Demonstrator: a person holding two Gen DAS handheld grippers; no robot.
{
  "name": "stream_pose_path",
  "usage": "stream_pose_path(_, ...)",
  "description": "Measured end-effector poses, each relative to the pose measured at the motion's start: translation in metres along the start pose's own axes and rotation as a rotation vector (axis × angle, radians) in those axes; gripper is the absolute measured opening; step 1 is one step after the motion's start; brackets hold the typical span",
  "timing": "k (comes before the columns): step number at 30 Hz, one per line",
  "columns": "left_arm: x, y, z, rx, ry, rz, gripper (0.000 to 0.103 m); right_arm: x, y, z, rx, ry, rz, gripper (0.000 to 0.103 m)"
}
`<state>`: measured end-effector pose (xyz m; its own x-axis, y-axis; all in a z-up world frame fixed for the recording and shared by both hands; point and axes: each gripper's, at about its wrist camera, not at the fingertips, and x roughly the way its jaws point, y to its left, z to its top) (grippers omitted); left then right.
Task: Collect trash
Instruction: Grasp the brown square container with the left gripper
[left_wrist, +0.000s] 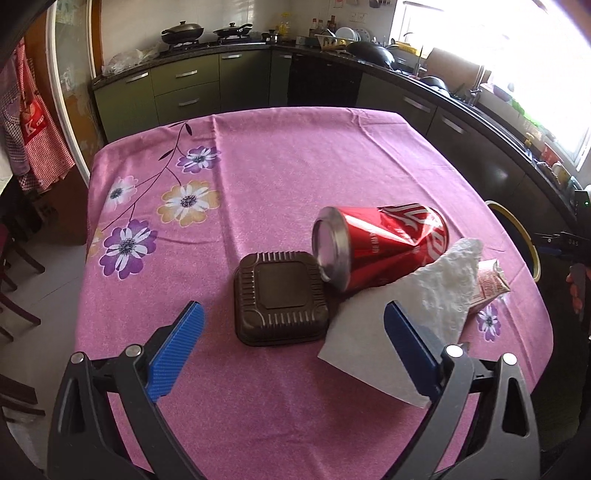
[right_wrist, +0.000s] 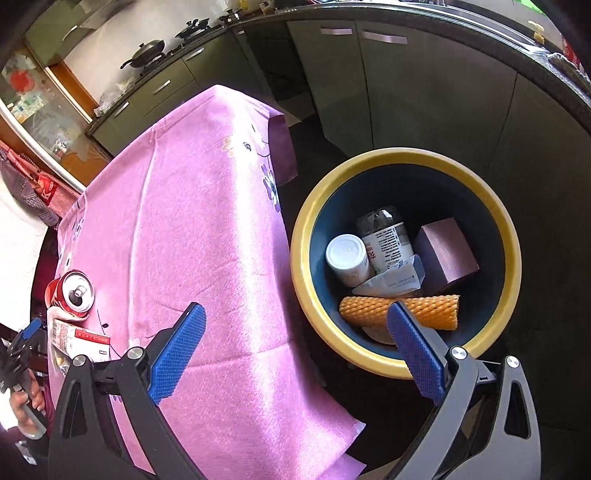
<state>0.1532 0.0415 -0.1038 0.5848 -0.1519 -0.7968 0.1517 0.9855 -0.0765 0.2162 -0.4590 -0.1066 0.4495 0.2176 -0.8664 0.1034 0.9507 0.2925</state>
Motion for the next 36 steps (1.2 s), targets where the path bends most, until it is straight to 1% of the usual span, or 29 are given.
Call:
stream_pose_path(1,0.004,0.001,-0.001,0.0,0.007,0.007,0.092,0.001,0.001,-0.001,0.002,0.002,0.006,0.097)
stream_pose_path(3,0.011,0.004,-0.002,-0.005,0.02,0.014,0.08,0.002,0.002,-0.002,0.003,0.001,0.016,0.097)
stream_pose_path(6,0.021,0.011,-0.002,-0.037,0.04,0.012,0.07,0.001,0.003,-0.004,0.003,0.002,0.025,0.097)
stream_pose_path(8,0.026,0.015,-0.001,-0.052,0.048,0.006,0.07,0.002,0.004,-0.006,0.003,0.008,0.034,0.097)
stream_pose_path(10,0.029,0.015,-0.001,-0.049,0.051,0.011,0.068,0.005,0.005,-0.008,0.004,0.016,0.039,0.097)
stream_pose_path(19,0.038,0.011,0.003,-0.041,0.059,0.013,0.068,0.017,0.008,-0.012,0.012,0.041,0.059,0.097)
stream_pose_path(21,0.041,0.012,0.003,-0.045,0.067,0.013,0.064,0.017,0.01,-0.012,0.008,0.039,0.066,0.097)
stream_pose_path(24,0.042,0.012,0.004,-0.045,0.064,0.013,0.063,0.016,0.013,-0.012,0.003,0.038,0.072,0.097)
stream_pose_path(25,0.042,0.012,0.004,-0.043,0.062,0.015,0.063,0.016,0.013,-0.012,0.003,0.038,0.072,0.097)
stream_pose_path(26,0.042,0.011,0.004,-0.039,0.06,0.016,0.057,0.016,0.013,-0.012,0.003,0.038,0.073,0.097)
stream_pose_path(31,0.035,0.009,0.006,-0.023,0.043,0.035,0.057,0.014,0.013,-0.012,0.003,0.034,0.077,0.097)
stream_pose_path(36,0.019,0.008,0.006,-0.011,0.01,0.059,0.057,0.015,0.013,-0.012,0.005,0.036,0.081,0.097)
